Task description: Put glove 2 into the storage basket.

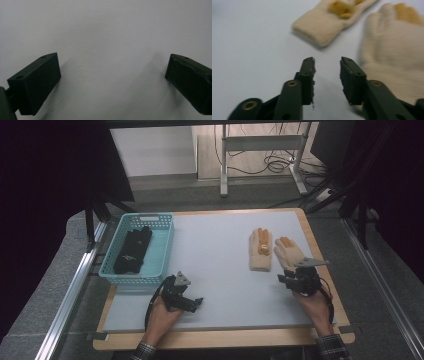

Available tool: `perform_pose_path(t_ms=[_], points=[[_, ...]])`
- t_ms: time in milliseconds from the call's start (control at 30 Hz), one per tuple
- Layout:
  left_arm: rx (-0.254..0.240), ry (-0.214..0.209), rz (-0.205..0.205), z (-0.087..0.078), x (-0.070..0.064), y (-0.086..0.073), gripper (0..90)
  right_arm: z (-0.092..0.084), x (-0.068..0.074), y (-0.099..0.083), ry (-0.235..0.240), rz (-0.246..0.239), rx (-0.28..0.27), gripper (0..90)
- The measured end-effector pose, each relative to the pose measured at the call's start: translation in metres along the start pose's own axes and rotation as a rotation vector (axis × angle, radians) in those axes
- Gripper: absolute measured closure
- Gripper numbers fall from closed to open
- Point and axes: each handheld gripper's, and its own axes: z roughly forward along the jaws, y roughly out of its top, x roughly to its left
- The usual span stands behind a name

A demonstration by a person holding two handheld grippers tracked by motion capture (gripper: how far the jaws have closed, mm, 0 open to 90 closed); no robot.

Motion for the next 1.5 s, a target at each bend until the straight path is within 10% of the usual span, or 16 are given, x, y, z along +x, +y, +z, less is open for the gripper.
perform_pose_path(t_ms=[333, 567, 1033, 1500], points=[[0.000, 0.000, -0.001, 0.000, 0.000, 0.000, 0.4, -0.019, -0.068, 0.001, -0.148, 0.108, -0.009, 87.3], [-0.001, 0.000, -0.001, 0.000, 0.000, 0.000, 0.5, -0.009, -0.089, -0.017, -0.193, 0.146, 0.038, 87.7], [-0.001, 0.001, -0.002, 0.000, 0.000, 0.000, 0.5, -0.004, -0.045, -0.034, -0.024, 0.076, 0.033, 84.5], [-0.001, 0.000, -0.002, 0.000, 0.000, 0.000, 0.6, -0.005, -0.065, 0.013, -0.119, 0.064, -0.037, 48.2]])
